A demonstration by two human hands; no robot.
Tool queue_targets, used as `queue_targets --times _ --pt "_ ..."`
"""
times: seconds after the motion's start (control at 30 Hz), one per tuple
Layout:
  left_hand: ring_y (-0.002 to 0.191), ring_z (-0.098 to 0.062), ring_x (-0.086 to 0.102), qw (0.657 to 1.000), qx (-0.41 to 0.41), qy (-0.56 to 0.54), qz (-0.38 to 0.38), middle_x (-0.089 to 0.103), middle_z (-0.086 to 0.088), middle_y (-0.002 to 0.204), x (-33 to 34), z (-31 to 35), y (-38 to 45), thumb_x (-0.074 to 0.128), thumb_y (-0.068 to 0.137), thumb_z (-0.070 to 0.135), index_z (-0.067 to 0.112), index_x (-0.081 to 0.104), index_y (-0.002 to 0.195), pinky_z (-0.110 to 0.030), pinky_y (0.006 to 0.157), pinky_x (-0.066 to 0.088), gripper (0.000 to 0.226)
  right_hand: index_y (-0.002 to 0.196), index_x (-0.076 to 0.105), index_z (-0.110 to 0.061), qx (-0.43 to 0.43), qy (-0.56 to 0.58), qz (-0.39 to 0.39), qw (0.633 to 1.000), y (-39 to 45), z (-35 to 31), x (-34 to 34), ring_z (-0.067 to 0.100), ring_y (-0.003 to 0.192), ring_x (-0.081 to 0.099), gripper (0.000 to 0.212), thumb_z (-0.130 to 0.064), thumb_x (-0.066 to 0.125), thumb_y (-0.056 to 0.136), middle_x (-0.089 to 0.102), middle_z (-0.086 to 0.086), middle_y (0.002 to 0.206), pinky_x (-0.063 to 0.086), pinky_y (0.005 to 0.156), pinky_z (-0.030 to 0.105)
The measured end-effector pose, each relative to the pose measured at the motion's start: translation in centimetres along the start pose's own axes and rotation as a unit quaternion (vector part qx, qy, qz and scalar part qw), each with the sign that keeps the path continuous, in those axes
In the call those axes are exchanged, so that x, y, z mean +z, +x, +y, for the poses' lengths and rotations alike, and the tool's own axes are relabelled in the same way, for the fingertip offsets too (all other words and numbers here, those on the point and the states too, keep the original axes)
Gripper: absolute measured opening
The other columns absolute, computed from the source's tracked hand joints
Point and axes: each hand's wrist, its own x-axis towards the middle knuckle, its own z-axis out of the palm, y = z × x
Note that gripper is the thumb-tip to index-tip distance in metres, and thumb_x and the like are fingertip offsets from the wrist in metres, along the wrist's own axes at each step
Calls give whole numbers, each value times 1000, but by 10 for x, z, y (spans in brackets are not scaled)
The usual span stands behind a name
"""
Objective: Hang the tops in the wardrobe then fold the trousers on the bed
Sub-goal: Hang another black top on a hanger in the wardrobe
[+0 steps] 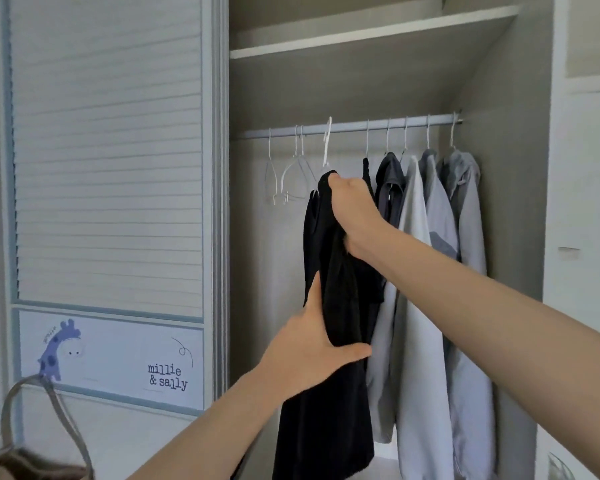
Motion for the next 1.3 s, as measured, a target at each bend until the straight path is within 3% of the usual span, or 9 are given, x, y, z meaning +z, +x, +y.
queue_targets --times 0.1,0.27,0.53,0.7,0.8,0.9,1.0,1.17,1.3 --pt "77 -16 68 993 -30 59 95 68 3 98 9 -27 27 65 85 36 35 10 149 -38 72 60 84 66 21 -21 -55 -30 35 997 21 3 9 12 52 21 37 -25 37 99 22 -5 59 19 51 27" --pt "72 -24 65 974 -67 136 166 63 0 78 15 -67 75 49 95 22 17 56 109 -42 68 57 17 68 22 -19 -102 -53 70 991 70 24 8 9 52 23 34 -17 37 98 25 -4 63 22 45 22" --pt "79 -22 66 978 -67 82 182 69 1 87 23 -104 182 53 96 23 17 63 106 -37 74 57 15 65 24 -18 -147 -139 95 975 178 58 7 10 52 24 35 -14 34 99 27 -2 63 16 30 13" --pt "81 -21 67 979 -60 45 190 70 2 88 27 -111 247 56 94 24 17 65 105 -39 76 57 15 68 29 -15 -146 -165 105 970 250 59 21 10 59 28 29 -4 36 94 32 0 71 25 47 19" --pt "83 -22 67 977 -42 40 204 71 1 91 29 -110 279 57 94 24 18 65 104 -39 77 57 15 97 46 -2 -148 -211 139 956 282 55 34 20 78 43 8 -3 41 91 46 11 101 34 59 26" --pt "82 -21 66 977 -9 35 211 70 0 91 29 -111 303 57 94 21 16 66 101 -37 76 56 12 130 39 11 -141 -278 151 938 304 51 40 31 109 52 40 -7 44 95 41 21 134 39 77 29" --pt "81 -18 65 977 1 36 208 70 1 91 31 -118 313 57 95 20 17 66 102 -34 76 56 12 135 36 9 -126 -316 162 926 324 60 36 28 119 49 43 -6 42 95 40 20 138 35 77 25" --pt "77 -16 67 981 -1 30 190 71 3 87 40 -136 311 60 94 21 18 69 104 -35 75 57 14 123 44 7 -87 -328 139 930 328 83 23 26 82 60 31 -4 43 93 47 19 124 39 59 28" --pt "74 -10 66 981 11 17 191 71 7 85 38 -137 311 60 94 20 20 70 104 -30 74 57 14 74 37 -11 -142 -371 109 911 320 88 9 18 51 31 16 -2 42 85 43 11 96 23 43 27"
